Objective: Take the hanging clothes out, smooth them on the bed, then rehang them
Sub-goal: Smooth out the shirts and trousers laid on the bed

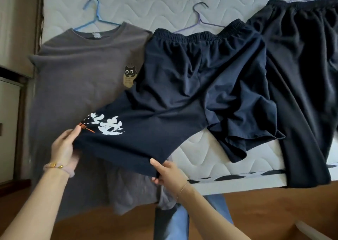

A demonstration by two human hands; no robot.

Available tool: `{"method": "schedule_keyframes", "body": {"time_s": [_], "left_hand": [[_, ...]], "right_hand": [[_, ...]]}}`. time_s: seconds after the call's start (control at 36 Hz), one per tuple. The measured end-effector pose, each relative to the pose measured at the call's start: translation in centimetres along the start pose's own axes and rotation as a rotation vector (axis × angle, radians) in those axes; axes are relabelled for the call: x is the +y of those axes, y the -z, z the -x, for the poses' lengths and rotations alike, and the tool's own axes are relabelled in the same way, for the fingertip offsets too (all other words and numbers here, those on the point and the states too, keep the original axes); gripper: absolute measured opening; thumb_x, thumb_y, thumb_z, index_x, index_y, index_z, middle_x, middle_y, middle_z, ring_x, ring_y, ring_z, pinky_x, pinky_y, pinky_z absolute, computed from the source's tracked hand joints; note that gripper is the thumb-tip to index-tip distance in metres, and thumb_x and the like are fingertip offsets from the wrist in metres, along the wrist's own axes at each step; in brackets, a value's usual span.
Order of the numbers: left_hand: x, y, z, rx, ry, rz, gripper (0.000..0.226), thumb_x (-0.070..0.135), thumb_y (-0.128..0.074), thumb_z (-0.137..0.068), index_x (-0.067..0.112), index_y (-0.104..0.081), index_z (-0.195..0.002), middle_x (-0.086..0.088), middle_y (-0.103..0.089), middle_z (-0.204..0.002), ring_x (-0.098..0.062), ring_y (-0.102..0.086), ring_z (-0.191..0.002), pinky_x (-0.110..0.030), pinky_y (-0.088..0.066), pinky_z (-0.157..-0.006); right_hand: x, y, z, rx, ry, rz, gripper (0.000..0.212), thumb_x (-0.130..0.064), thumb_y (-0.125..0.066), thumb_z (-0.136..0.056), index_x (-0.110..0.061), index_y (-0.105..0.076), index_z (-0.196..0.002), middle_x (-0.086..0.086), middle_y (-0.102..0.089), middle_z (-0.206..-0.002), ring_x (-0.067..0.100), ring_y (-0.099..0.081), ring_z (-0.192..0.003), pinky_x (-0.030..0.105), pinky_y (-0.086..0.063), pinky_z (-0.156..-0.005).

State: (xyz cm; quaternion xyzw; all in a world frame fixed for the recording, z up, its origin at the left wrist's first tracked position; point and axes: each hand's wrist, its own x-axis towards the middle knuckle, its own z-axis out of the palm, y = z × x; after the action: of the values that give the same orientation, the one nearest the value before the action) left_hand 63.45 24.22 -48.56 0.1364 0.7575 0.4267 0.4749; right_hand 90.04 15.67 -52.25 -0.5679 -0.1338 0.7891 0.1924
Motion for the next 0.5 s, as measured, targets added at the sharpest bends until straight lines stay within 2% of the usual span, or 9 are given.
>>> {"method": "schedule_keyframes", "body": {"time_s": [0.06,0.14,0.17,0.22,0.28,0.31,0.36,0.42,0.5], "left_hand": [[-0.5,0.4,-0.6,0.064,0.003,-0.146,0.019,0.021,-0.063,-0.088,0.019,-0.060,-0.070,0.007,-0.066,-0.064,-0.005,-0.061,-0.062,-0.019,-0.053,-0.056],[-2.6,0.9,-1.9,0.094,-0.003,-0.647,0.016,0.024,-0.063,-0.088,0.009,-0.065,-0.085,-0.011,-0.063,-0.081,-0.026,-0.059,-0.079,-0.033,-0.050,-0.066],[-2.9,0.6,-2.3,0.076,0.000,-0.834,0.017,0.023,-0.063,-0.088,0.007,-0.067,-0.089,-0.017,-0.067,-0.090,-0.034,-0.061,-0.087,-0.037,-0.050,-0.073],[-2.6,-0.8,-2.9,0.031,-0.022,-1.063,0.018,0.015,-0.061,-0.088,0.004,-0.068,-0.100,-0.020,-0.069,-0.106,-0.036,-0.062,-0.102,-0.038,-0.047,-0.086],[-1.6,-3.2,-3.4,-0.014,-0.101,-1.102,0.024,0.012,-0.060,-0.088,0.003,-0.064,-0.110,-0.020,-0.067,-0.113,-0.034,-0.061,-0.108,-0.037,-0.044,-0.093],[-0.8,-4.7,-3.6,-0.035,-0.157,-1.093,0.028,0.012,-0.061,-0.087,0.002,-0.062,-0.113,-0.020,-0.066,-0.115,-0.034,-0.061,-0.109,-0.037,-0.043,-0.095],[1.0,-8.0,-4.0,-0.096,-0.267,-1.055,0.031,0.015,-0.061,-0.088,0.004,-0.060,-0.117,-0.016,-0.065,-0.116,-0.032,-0.060,-0.109,-0.036,-0.043,-0.096],[2.7,-11.4,-4.5,-0.151,-0.359,-1.014,0.031,0.017,-0.060,-0.089,0.005,-0.060,-0.117,-0.014,-0.065,-0.116,-0.029,-0.060,-0.108,-0.035,-0.043,-0.096],[5.5,-16.7,-5.3,-0.220,-0.392,-0.939,0.036,0.020,-0.058,-0.090,0.005,-0.057,-0.122,-0.013,-0.062,-0.123,-0.027,-0.058,-0.113,-0.033,-0.041,-0.099]], "right_hand": [[-0.3,-1.0,-0.1,0.036,-0.026,0.010,0.024,-0.034,-0.059,-0.090,-0.011,-0.060,-0.083,0.002,-0.056,-0.065,0.009,-0.054,-0.047,0.018,-0.050,-0.054],[0.0,-1.0,-0.3,0.134,-0.121,0.182,0.025,-0.034,-0.053,-0.093,-0.014,-0.056,-0.079,0.004,-0.060,-0.072,0.010,-0.061,-0.049,0.023,-0.054,-0.054],[0.3,-0.5,-0.5,0.157,-0.144,0.291,0.024,-0.030,-0.051,-0.094,-0.016,-0.053,-0.075,0.004,-0.061,-0.073,0.012,-0.062,-0.052,0.029,-0.056,-0.059],[0.6,1.1,-0.8,0.191,-0.141,0.577,0.027,-0.025,-0.049,-0.092,-0.019,-0.051,-0.065,0.005,-0.062,-0.074,0.020,-0.059,-0.066,0.036,-0.054,-0.074],[-0.7,3.0,-0.5,0.274,-0.092,0.731,0.025,-0.023,-0.050,-0.088,-0.013,-0.060,-0.067,0.005,-0.060,-0.074,0.024,-0.058,-0.078,0.032,-0.047,-0.074],[-1.8,4.0,-0.3,0.338,-0.059,0.757,0.022,-0.022,-0.050,-0.088,-0.009,-0.065,-0.079,0.006,-0.061,-0.078,0.026,-0.060,-0.084,0.031,-0.044,-0.074],[-5.0,6.3,0.5,0.526,0.033,0.762,0.024,-0.020,-0.049,-0.090,-0.004,-0.065,-0.098,0.012,-0.067,-0.093,0.031,-0.061,-0.098,0.032,-0.042,-0.073],[-9.1,8.9,1.2,0.702,0.195,0.730,0.021,-0.020,-0.051,-0.089,-0.010,-0.065,-0.101,0.011,-0.070,-0.102,0.030,-0.061,-0.102,0.034,-0.043,-0.078],[-16.1,13.1,1.6,0.877,0.388,0.663,0.022,-0.020,-0.053,-0.086,-0.021,-0.066,-0.104,0.001,-0.071,-0.101,0.020,-0.062,-0.101,0.028,-0.041,-0.079]]}}
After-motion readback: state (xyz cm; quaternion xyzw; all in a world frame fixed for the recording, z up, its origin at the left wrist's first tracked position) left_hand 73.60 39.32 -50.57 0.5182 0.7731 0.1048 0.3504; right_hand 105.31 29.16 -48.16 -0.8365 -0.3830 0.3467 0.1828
